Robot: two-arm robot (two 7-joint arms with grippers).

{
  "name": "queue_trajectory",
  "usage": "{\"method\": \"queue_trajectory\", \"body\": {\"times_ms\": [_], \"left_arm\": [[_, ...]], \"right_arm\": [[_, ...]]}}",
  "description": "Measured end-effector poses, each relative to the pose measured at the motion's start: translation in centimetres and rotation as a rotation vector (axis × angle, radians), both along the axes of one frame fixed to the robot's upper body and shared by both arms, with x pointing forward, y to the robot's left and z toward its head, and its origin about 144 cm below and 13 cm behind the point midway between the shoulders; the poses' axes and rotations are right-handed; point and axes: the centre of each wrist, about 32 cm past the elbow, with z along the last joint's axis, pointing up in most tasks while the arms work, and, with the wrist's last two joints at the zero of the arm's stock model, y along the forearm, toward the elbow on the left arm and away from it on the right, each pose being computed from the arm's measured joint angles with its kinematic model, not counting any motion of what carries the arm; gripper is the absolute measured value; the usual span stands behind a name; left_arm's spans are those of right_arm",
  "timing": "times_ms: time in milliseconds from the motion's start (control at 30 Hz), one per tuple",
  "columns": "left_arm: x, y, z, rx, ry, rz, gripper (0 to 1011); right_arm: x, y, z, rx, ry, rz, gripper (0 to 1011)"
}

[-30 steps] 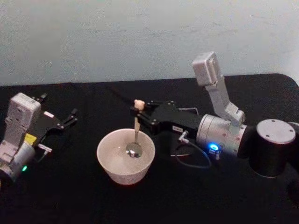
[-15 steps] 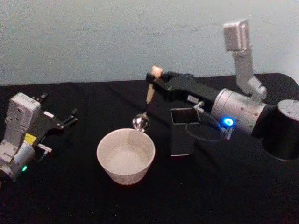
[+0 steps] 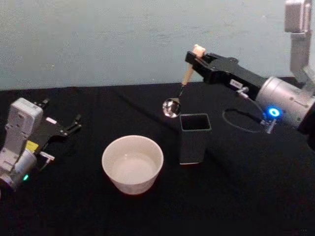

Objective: Pick up the stirring spoon with one hand, stir inside the cup, then place it back in its original position.

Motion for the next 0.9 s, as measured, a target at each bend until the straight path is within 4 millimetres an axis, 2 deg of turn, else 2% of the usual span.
{"method": "queue_trajectory", "body": {"times_ms": [433,700,900], "left_arm": [[0.0,0.0,0.0,0.000,0.000,0.000,1001],[0.0,0.0,0.0,0.000,0.000,0.000,1001],[0.0,0.0,0.0,0.000,0.000,0.000,1001]], "right_arm": [[-1.3,-2.7,-0.5,-0.018,-0.007,-0.040,214],[-1.3,-2.9,-1.3,-0.040,0.009,-0.052,214],[-0.9,-2.5,-2.5,-0.067,0.045,-0.056,214]]}}
